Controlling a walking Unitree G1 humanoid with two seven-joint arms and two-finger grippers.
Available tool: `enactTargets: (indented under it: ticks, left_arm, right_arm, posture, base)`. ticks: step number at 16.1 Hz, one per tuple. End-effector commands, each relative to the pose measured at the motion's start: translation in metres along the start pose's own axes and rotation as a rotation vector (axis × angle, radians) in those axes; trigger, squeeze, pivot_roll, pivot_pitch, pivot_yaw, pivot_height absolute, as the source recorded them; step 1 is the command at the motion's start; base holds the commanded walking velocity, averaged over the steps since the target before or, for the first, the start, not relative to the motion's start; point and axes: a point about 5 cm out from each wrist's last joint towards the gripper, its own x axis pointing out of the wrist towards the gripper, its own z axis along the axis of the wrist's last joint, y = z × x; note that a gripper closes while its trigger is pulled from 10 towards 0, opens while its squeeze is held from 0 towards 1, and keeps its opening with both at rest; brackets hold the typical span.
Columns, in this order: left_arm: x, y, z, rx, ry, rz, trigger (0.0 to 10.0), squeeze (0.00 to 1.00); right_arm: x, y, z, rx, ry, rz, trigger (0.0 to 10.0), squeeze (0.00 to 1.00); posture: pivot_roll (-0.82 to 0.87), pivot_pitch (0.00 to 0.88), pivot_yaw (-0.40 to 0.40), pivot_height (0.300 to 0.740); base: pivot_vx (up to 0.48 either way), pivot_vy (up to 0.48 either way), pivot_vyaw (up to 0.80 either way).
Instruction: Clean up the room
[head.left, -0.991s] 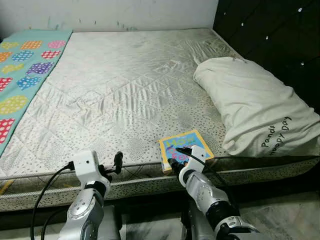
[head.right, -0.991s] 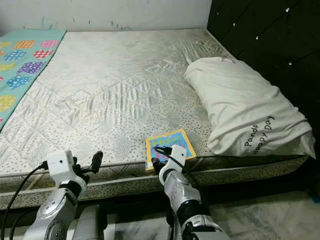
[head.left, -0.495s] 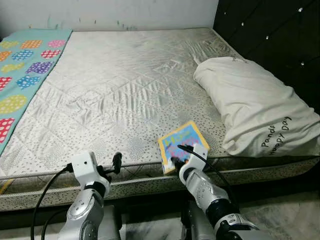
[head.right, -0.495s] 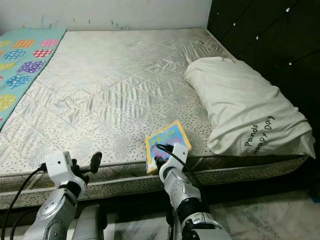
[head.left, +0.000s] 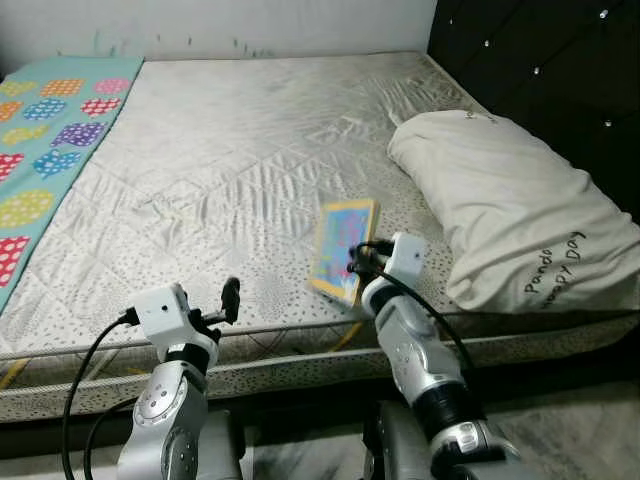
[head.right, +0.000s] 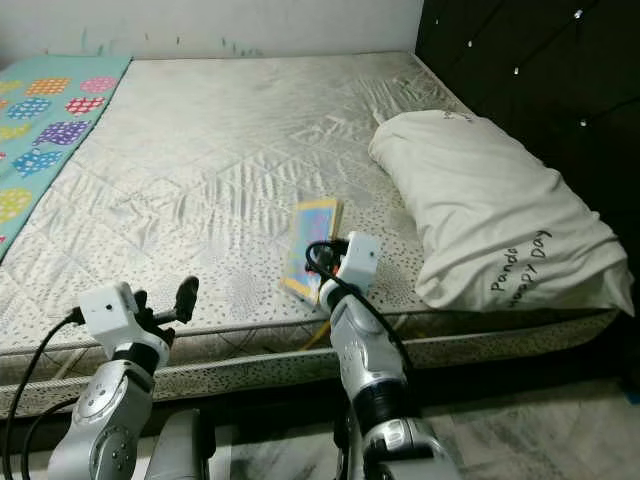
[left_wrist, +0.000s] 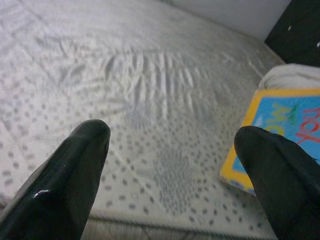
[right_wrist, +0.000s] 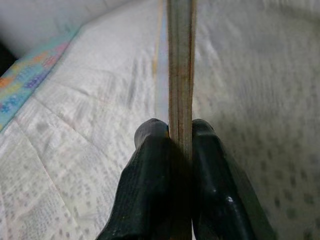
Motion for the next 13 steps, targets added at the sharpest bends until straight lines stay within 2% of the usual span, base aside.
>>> enactTargets:
  ticks: [1,5,7,11,13]
  left_arm:
    - [0.002,0.000,0.007,0.026,-0.037,-0.007,10.0,0.00]
    - [0.004,-0.001,0.005,0.026,-0.034,-0.017,10.0,0.00]
    - [0.004,0.000,0.006,0.027,-0.044,-0.015,10.0,0.00]
    - [0.001,0.008,0.009,0.048,-0.070,0.031,10.0,0.00]
    - [0.002,0.008,0.008,0.047,-0.068,0.027,10.0,0.00]
  right_arm:
    - [-0.003,0.006,0.013,-0.009,-0.090,0.034,0.0,0.00]
    - [-0.017,-0.011,0.003,-0.019,-0.056,0.008,0.0,0.00]
    - [-0.023,-0.018,0.003,0.027,-0.042,-0.042,0.0,0.00]
    - [-0.035,-0.032,0.025,-0.076,-0.175,-0.106,0.0,0.00]
    - [-0.040,-0.038,0.026,-0.070,-0.168,-0.134,0.0,0.00]
  posture:
    - [-0.02,0.000,-0.014,0.590]
    - [-0.03,0.000,-0.008,0.590]
    - [-0.03,0.000,-0.012,0.590]
    - [-0.03,0.000,-0.012,0.590]
    - [-0.04,0.000,-0.008,0.590]
  base:
    - [0.000,0.000,0.00]
    - [0.000,0.000,0.00]
    - [0.000,0.000,0.00]
    - [0.000,0.000,0.00]
    - [0.000,0.000,0.00]
